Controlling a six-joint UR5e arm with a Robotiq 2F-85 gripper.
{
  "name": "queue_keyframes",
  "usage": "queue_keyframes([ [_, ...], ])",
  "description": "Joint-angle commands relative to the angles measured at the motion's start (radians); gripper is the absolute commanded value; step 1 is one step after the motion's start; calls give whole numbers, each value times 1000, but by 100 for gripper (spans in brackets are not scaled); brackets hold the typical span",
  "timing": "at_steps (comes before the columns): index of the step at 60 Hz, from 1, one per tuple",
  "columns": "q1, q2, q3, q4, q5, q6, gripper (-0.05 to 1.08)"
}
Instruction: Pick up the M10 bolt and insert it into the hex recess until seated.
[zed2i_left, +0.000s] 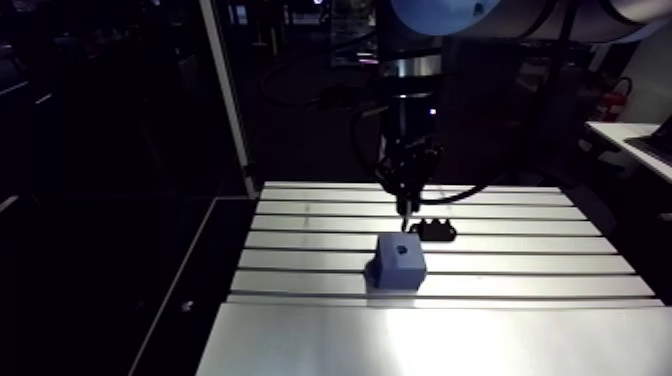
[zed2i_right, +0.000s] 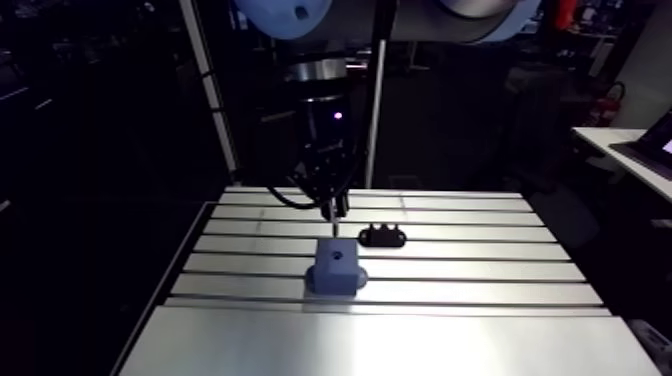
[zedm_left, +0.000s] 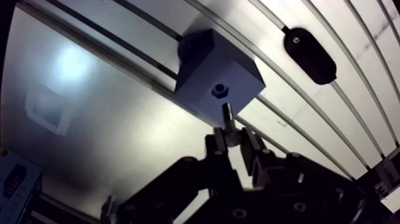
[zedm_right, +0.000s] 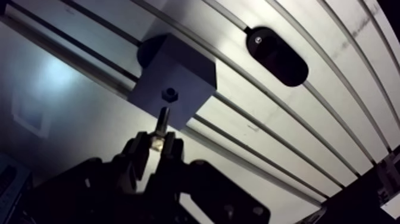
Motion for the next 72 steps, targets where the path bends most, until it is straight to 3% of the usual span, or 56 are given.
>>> queue_keyframes([
  [1, 5, 6, 4, -4, 0, 0, 75],
  [72, 3, 54, 13, -30, 0, -3, 75],
])
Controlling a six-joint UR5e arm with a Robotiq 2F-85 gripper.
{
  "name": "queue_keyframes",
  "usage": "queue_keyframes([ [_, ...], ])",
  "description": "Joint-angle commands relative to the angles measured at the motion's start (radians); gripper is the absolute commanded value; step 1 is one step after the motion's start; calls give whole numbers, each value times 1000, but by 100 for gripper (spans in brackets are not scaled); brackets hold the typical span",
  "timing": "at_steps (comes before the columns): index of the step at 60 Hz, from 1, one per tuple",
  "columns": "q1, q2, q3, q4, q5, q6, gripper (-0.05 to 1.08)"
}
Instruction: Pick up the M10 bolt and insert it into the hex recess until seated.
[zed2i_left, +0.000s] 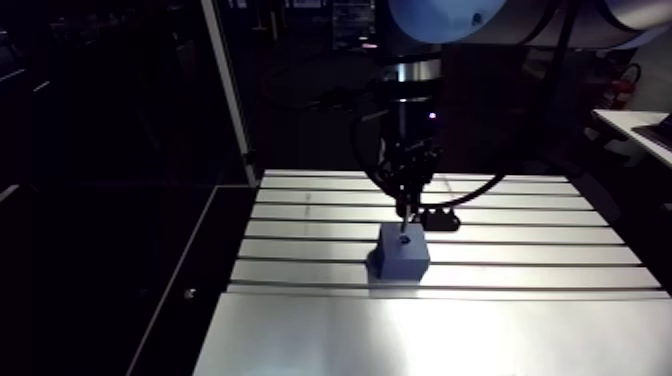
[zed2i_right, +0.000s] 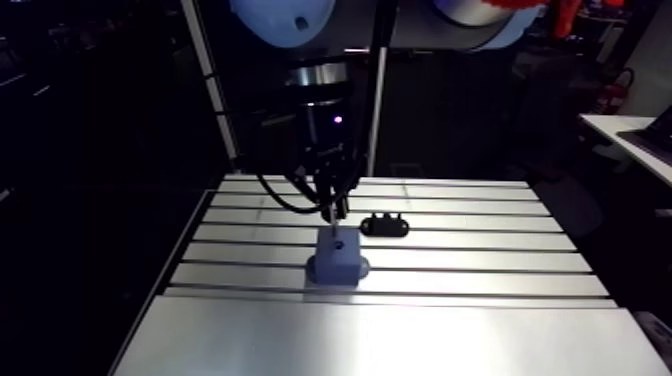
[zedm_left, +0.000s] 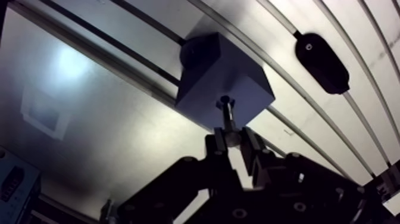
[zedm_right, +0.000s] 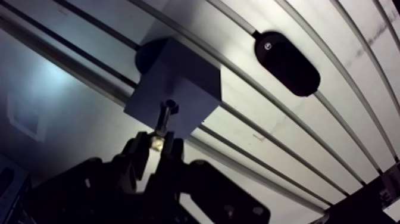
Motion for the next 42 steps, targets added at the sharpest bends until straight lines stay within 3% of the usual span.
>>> queue_keyframes([
  [1, -1, 10, 0, -6, 0, 0, 75],
  [42, -1, 7, 15, -9, 0, -4, 75],
])
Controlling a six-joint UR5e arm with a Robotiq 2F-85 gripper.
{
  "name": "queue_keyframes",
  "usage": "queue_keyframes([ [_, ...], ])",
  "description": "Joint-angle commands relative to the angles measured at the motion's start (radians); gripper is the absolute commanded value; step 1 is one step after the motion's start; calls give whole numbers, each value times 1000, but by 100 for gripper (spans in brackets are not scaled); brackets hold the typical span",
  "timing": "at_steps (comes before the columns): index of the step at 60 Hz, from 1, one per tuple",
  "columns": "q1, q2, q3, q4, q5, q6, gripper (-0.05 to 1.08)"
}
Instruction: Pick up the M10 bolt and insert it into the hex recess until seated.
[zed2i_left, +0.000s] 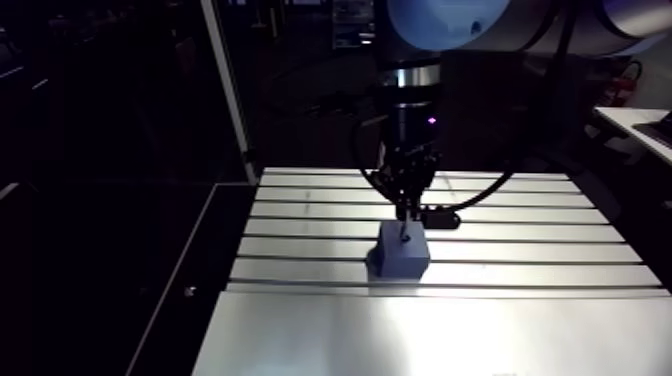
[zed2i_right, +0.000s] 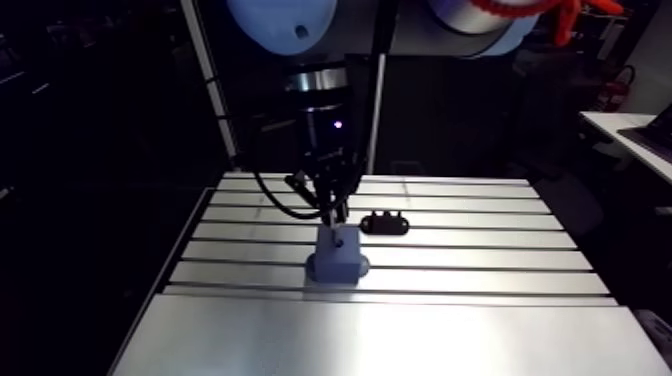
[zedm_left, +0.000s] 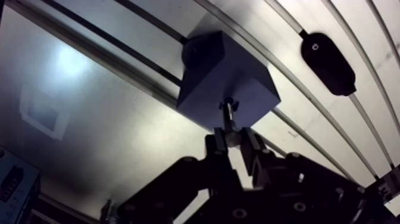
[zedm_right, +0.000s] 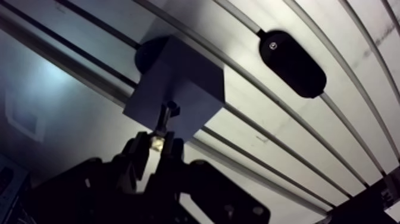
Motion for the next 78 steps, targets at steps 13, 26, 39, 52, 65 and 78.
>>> queue_keyframes([
  [13, 0, 2, 0, -1, 0, -2, 75],
  [26, 0, 2, 1, -1, 0, -4, 75],
  [39, 0, 1, 7, -2, -1, -6, 75],
  [52, 0, 1, 11, -2, -1, -6, 75],
  [65, -2, 1, 8, -2, -1, -7, 75],
  [78, -2, 2, 7, -2, -2, -7, 75],
])
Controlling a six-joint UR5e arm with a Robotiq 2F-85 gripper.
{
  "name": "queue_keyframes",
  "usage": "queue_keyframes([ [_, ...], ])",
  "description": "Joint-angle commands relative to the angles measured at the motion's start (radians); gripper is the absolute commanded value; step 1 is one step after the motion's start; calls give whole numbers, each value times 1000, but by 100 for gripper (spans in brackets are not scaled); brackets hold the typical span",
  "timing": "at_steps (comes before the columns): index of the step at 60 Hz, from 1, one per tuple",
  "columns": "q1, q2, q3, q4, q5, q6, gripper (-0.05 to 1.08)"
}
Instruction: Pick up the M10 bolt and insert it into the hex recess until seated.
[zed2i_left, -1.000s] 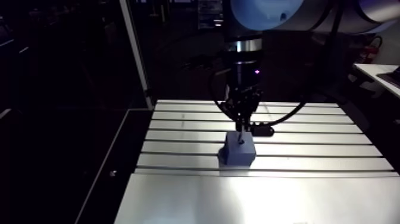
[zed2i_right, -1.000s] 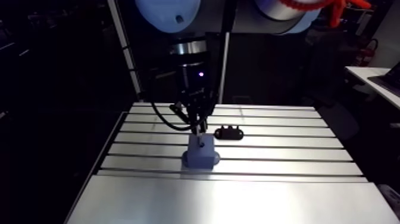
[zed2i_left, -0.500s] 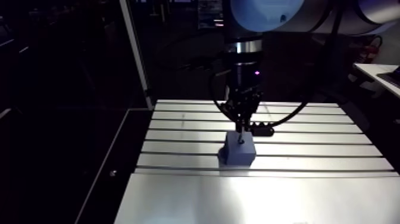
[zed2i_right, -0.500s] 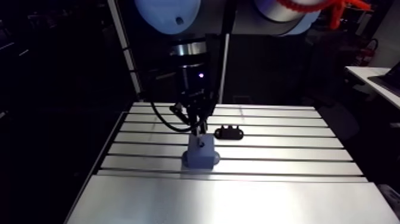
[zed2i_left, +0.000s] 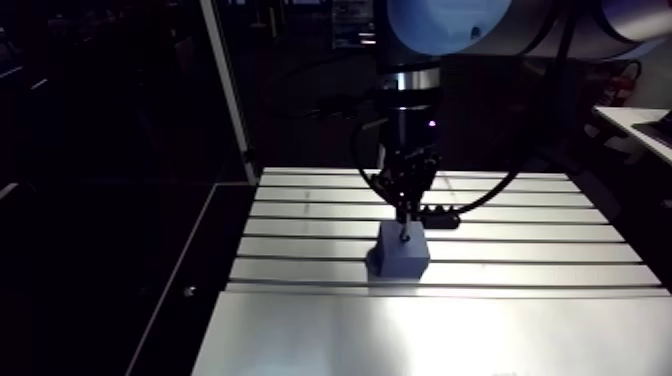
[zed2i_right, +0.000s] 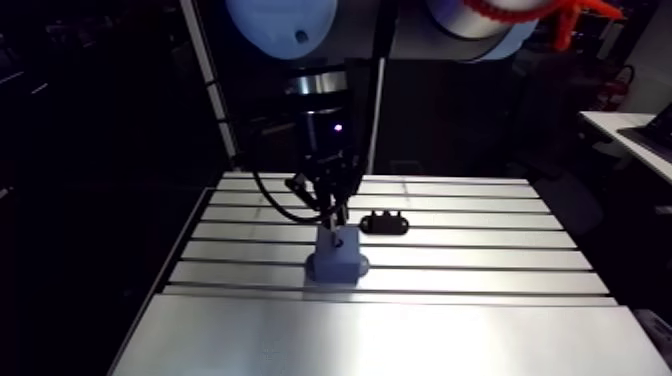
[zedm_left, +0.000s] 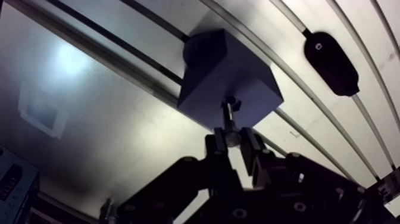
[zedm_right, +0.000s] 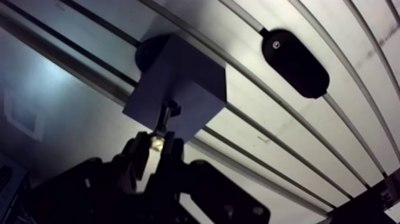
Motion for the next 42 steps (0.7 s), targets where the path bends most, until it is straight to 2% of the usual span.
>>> queue_keyframes([
  [1, 0, 1, -1, 0, -1, 0, 75],
  [42, -6, 4, 1, -12, 1, -2, 75],
])
